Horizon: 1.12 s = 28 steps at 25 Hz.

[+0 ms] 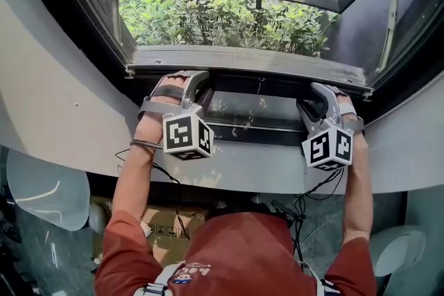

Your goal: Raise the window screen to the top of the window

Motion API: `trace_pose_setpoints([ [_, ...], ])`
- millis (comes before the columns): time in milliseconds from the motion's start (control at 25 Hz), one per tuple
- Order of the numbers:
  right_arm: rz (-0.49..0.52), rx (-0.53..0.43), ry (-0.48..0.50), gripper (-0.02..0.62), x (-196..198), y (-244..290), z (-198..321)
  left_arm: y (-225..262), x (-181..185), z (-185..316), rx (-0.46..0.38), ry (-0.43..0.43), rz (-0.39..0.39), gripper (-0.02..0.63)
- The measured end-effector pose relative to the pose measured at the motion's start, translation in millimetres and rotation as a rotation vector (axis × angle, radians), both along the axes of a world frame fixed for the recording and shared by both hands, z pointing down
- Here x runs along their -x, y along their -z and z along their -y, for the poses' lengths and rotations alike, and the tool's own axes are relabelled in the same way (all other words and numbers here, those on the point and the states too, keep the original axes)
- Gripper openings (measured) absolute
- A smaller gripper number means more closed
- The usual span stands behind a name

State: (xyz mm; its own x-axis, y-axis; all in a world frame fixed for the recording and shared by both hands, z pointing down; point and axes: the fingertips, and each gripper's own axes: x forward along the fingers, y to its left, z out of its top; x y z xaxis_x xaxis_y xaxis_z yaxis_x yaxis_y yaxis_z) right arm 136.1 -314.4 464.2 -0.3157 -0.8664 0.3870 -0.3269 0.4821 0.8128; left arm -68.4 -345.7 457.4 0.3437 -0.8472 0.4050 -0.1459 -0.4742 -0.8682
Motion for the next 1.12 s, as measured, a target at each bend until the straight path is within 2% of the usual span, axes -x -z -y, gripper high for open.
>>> trace_pose_setpoints([
  [120,0.011,-0.017,0.008,0.211,0.7,8.8,-1.8,7.6,0.4,-1.4,-0.021,-0.009,-0.006,0.113],
  [160,0.020,-0.029,0.010,0.193,0.7,15.5,-2.3,14.1,0.4,-1.9,-0.036,-0.012,-0.020,0.096],
  [280,0.014,-0.098,0.001,0.193,-0.8,36.4,0.0,35.4,-0.2,-1.2,-0.101,-0.009,-0.033,0.092],
  [360,0.009,-0.144,-0.019,0.151,-3.1,47.1,2.6,42.3,-0.7,0.0,-0.143,-0.001,-0.027,0.092],
  [440,0.002,-0.206,-0.044,0.065,-5.2,55.6,5.9,46.4,-0.4,2.0,-0.207,0.011,-0.026,0.063],
  [480,-0.008,-0.234,-0.057,0.061,-5.9,57.6,7.0,47.8,-0.3,2.9,-0.240,0.019,-0.023,0.063],
  [560,-0.061,-0.281,-0.089,0.058,-6.6,57.9,9.5,49.4,-0.4,5.1,-0.292,0.039,-0.003,0.061],
  [720,-0.241,-0.387,-0.166,0.038,-7.3,58.3,16.4,53.7,0.0,10.6,-0.368,0.108,0.077,0.054],
  [880,-0.299,-0.426,-0.236,0.035,-8.0,70.5,18.4,66.9,-1.2,12.8,-0.409,0.153,0.102,0.051],
  [1120,-0.347,-0.466,-0.278,0.034,-6.9,94.5,18.9,91.1,-0.2,12.3,-0.448,0.164,0.118,0.051],
])
